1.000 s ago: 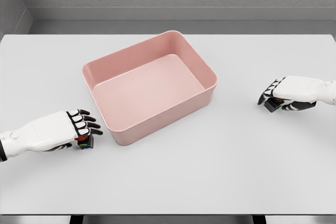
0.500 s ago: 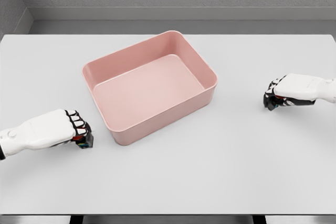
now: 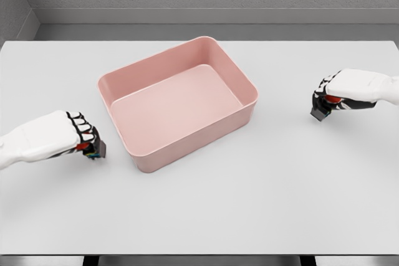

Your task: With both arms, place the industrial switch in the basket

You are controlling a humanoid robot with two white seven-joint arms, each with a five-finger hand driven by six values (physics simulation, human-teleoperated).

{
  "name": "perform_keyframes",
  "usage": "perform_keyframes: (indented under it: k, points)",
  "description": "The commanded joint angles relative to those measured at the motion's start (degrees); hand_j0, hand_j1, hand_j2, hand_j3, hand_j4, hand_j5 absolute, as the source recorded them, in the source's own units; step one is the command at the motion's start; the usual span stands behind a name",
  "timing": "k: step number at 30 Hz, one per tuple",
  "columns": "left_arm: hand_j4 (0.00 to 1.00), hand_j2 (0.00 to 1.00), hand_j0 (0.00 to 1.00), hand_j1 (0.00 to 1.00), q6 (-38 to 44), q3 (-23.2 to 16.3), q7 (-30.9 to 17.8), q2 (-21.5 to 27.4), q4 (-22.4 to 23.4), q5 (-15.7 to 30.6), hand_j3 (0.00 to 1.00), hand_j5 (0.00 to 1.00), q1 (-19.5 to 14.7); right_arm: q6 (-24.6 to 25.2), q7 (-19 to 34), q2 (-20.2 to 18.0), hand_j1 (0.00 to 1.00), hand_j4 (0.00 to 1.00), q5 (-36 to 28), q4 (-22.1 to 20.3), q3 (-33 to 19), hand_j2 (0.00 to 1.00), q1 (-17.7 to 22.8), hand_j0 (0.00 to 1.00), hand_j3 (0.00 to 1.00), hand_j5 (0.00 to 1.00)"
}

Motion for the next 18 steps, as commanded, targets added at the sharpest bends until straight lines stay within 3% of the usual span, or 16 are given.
perform_keyframes:
  k: [1,6,18]
  points:
    - [0.43,0.43,0.43,0.43,0.0,0.6,0.0,0.3,-0.1,1.2,0.43,0.43,0.0,0.1,-0.1,0.1,0.48,0.48,-0.5,-0.1,0.0,0.48,-0.3,0.48,0.48,0.48]
    - [0.43,0.43,0.43,0.43,0.0,3.2,0.1,0.2,-0.1,3.4,0.43,0.43,-1.2,0.1,-0.1,0.2,0.48,0.48,-1.8,-0.3,0.0,0.48,-1.3,0.48,0.48,0.48]
    - [0.43,0.43,0.43,0.43,0.0,3.1,0.1,-0.6,-0.1,4.0,0.43,0.43,-6.6,0.1,-0.1,1.1,0.48,0.48,-3.0,-0.5,0.0,0.48,-3.9,0.48,0.48,0.48]
